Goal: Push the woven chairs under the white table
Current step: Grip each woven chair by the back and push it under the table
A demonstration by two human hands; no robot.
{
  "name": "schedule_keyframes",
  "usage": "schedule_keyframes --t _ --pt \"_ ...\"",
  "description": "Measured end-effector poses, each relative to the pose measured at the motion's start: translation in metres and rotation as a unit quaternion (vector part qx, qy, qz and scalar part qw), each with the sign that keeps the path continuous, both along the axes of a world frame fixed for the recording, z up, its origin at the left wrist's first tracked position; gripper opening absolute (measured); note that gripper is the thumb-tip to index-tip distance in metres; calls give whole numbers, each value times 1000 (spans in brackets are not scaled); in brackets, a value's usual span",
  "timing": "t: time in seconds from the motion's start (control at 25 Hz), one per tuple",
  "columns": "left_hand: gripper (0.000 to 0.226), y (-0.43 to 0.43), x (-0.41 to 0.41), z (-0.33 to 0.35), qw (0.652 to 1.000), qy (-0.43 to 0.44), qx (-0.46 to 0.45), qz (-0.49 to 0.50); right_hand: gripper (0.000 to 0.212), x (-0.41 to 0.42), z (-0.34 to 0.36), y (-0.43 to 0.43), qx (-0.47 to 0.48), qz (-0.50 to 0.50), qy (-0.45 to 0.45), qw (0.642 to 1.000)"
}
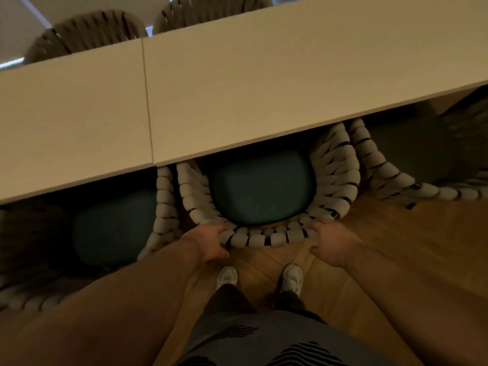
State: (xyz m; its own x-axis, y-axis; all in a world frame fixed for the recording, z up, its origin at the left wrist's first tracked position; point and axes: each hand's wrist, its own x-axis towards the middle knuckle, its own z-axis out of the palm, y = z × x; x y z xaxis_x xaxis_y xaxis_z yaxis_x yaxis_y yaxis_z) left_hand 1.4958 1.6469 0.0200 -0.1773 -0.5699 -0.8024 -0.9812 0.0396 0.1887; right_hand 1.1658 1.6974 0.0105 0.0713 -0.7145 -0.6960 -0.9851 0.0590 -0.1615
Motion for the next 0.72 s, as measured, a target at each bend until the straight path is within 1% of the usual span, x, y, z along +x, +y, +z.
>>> schedule_keyframes --t 0.12,0.24,0.32,0.4,0.52,0.6,0.72 --pt "96 12 -17 -11 998 -30 17 -53 80 -14 -12 -16 22 55 2 998" --pt "97 15 -24 -21 991 -74 -21 -110 80 -11 -28 -24 26 114 16 993" --pt "92 9 -26 -30 985 -95 -34 -136 83 -4 -38 -24 22 153 28 988" --pt "85 3 -25 -41 981 -110 -27 -156 89 1 -47 -24 24 180 47 982" --pt "74 -1 -22 -54 977 -110 -33 -178 95 6 -53 -27 42 192 74 978" --pt "67 -4 -19 -62 972 -112 -47 -199 87 13 -58 -32 55 194 92 975" --pt "60 -14 -13 -68 966 -123 -59 -221 68 25 -65 -40 68 190 117 972"
